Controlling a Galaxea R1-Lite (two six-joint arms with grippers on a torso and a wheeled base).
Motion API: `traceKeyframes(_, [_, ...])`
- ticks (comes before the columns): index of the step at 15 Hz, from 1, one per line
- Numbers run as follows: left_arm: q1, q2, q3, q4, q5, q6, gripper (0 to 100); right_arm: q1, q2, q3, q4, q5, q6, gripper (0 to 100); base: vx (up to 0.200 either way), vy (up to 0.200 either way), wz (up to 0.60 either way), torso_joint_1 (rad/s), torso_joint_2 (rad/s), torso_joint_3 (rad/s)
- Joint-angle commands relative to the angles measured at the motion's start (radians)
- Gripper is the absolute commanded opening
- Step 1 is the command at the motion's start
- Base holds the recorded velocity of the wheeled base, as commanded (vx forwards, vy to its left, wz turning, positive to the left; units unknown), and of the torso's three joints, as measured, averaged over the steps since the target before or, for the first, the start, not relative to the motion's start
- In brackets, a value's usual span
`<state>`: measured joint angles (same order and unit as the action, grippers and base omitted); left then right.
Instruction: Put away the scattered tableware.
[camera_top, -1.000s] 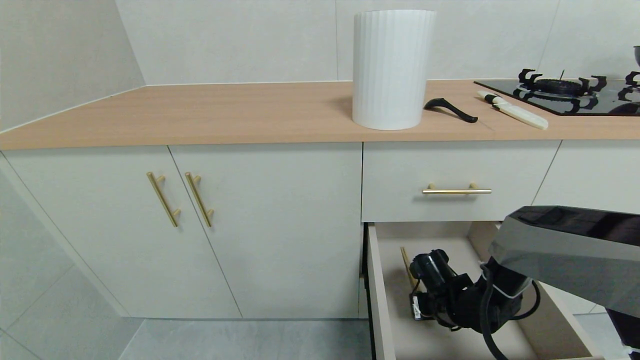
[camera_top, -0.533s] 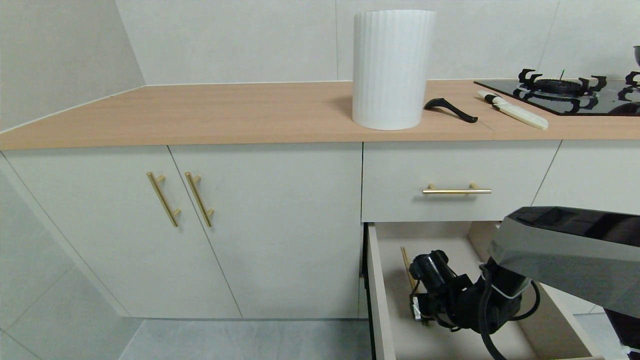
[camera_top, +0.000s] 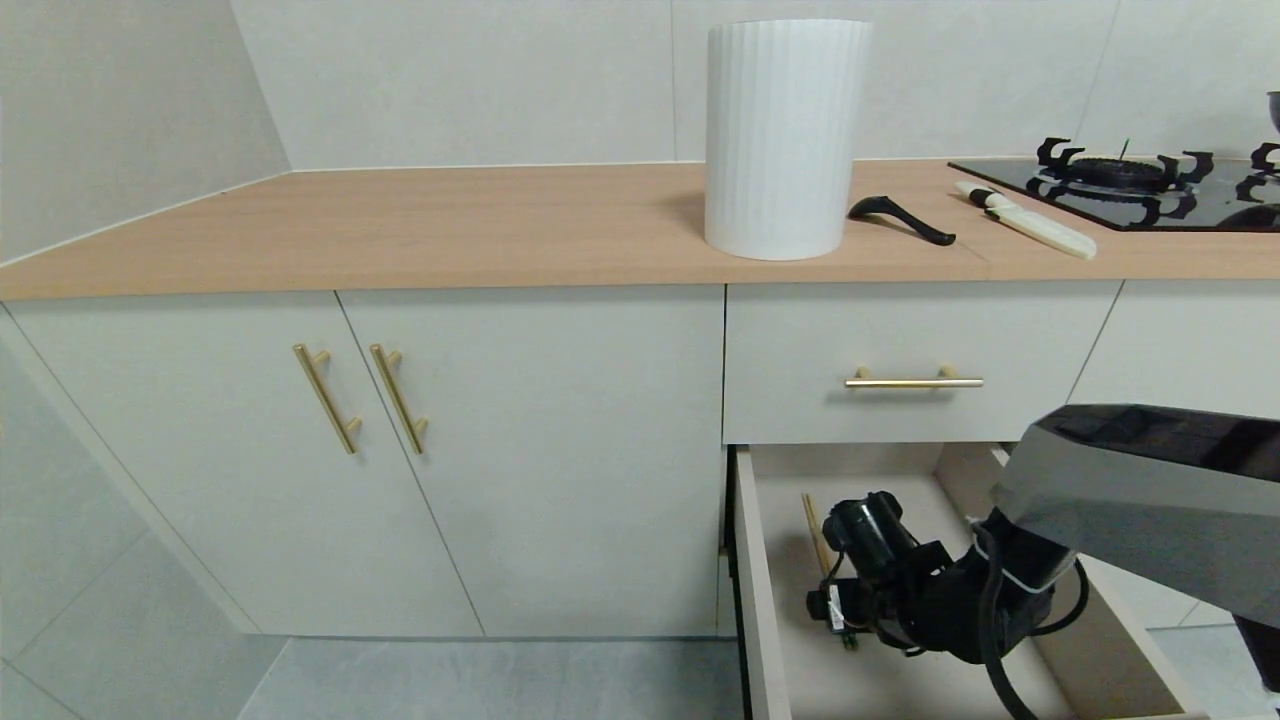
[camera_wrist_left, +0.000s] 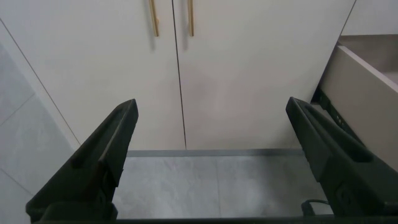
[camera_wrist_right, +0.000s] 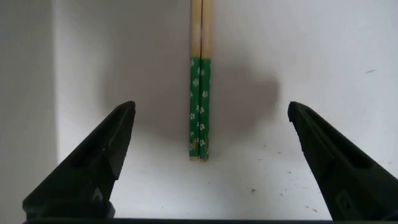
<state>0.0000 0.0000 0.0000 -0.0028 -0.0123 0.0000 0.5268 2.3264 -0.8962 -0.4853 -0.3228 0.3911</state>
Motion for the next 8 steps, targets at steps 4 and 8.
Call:
traceKeyframes(4, [0.000, 0.000, 0.000, 0.000, 0.000, 0.000, 100, -0.024, -0.375, 0.095, 0.014, -0.004, -0.066, 100, 0.000, 0.000, 0.00, 0.000, 0.00, 0.000])
traceKeyframes(8, [0.000, 0.000, 0.000, 0.000, 0.000, 0.000, 100, -0.027, -0.533, 0.148, 0.007, -0.006, -0.167, 100, 0.000, 0.000, 0.00, 0.000, 0.00, 0.000])
